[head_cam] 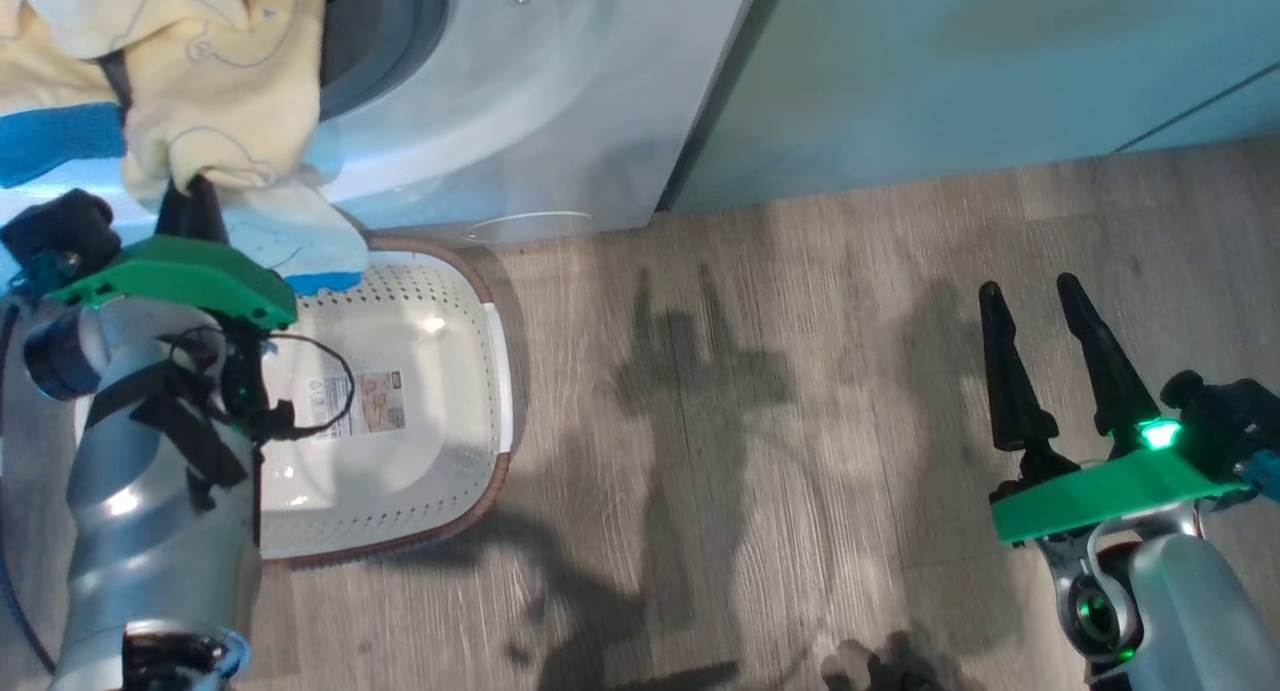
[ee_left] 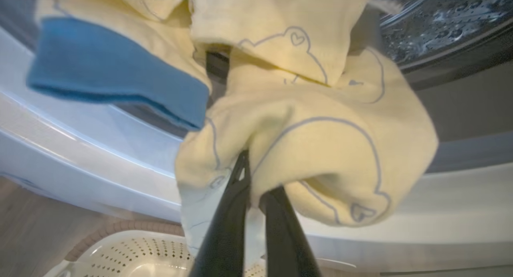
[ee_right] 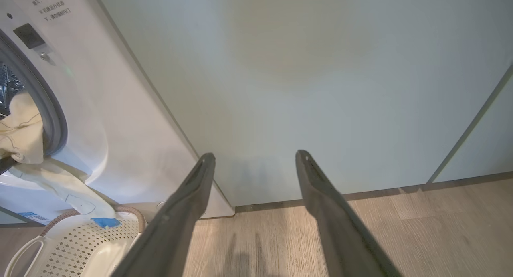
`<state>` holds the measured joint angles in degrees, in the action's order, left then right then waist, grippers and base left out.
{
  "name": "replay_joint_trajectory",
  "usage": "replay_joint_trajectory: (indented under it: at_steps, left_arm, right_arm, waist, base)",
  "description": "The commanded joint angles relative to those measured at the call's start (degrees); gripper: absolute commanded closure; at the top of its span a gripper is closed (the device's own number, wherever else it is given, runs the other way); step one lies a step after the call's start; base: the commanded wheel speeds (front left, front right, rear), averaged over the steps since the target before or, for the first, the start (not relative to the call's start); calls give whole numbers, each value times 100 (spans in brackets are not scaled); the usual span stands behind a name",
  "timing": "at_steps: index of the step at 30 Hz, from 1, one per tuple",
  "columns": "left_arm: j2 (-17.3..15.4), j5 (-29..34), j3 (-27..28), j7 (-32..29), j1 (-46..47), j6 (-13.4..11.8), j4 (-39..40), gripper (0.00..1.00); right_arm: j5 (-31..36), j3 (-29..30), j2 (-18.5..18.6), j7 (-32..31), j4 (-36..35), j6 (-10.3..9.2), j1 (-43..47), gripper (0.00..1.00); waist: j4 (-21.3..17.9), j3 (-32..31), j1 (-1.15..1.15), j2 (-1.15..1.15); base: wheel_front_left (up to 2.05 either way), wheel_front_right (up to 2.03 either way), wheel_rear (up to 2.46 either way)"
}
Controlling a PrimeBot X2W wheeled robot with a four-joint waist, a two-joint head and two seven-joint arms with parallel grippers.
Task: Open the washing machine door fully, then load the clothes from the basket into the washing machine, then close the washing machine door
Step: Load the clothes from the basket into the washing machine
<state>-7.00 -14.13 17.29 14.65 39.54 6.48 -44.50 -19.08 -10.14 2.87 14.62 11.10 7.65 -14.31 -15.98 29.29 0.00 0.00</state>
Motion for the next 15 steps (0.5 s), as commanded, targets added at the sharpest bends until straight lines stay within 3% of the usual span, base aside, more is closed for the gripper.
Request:
replay_joint_trajectory:
  at_steps: [1,9,15]
  left_arm:
    - [-198,-39,180,35,-92,55,406,100]
    - [-230,-444,43,25,-143,97,1192,100]
    - [-519,-540,-141,-215,304,99,1327,100]
  right_arm:
    - [39,-83,2,38,-123,-16,128,0]
    - [23,-80,2,38,-94,-16,197,0]
    - [15,-120,2,38,-84,-16,181,0]
  waist:
    - [40,-74,0,0]
    - [122,-248,0,0]
    - [129,-266,0,0]
  base:
    - [0,0,0]
    - [0,0,0]
    - [0,0,0]
